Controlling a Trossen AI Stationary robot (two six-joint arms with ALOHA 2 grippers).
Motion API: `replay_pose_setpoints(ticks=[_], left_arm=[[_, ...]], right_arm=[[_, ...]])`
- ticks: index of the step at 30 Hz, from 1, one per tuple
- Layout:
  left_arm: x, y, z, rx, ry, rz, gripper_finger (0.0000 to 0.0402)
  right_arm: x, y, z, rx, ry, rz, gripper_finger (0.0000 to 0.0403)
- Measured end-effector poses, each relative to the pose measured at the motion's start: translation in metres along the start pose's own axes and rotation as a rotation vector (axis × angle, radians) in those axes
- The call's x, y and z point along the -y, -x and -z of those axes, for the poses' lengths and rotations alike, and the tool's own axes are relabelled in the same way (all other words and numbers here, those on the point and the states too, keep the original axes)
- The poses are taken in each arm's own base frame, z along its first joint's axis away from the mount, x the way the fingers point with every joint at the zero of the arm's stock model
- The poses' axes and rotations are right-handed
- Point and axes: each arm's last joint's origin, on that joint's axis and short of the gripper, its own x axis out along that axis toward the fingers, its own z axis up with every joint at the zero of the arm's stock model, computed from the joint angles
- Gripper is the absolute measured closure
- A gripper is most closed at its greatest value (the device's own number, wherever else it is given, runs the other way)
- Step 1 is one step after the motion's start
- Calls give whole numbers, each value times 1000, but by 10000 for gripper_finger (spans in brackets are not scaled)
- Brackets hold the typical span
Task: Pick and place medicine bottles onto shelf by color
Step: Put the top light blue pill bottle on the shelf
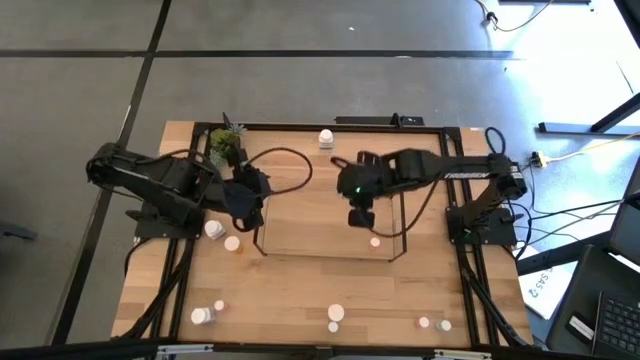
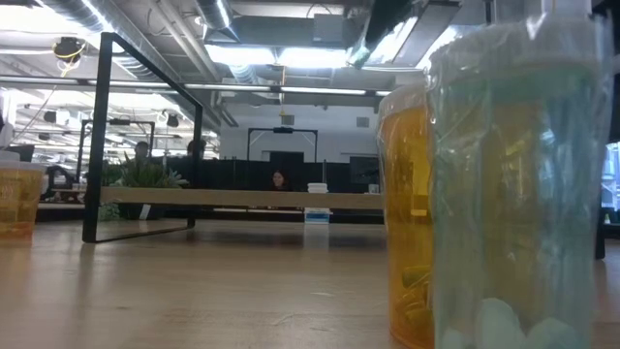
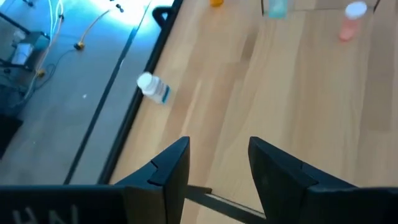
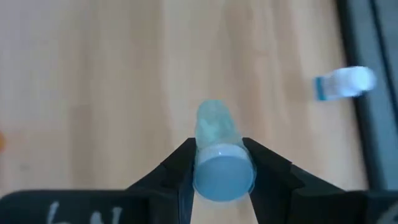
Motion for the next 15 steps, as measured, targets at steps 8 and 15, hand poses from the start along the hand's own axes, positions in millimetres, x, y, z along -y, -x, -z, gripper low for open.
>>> replay_pose_setpoints(ticks=[8, 15], left_arm=[[20, -8, 21, 3, 38, 36, 243], [36, -12, 31, 18, 46, 71, 244]], right_arm=[[-27, -11, 1, -40, -82, -42, 283], [-48, -34, 0, -108, -114, -74, 283]])
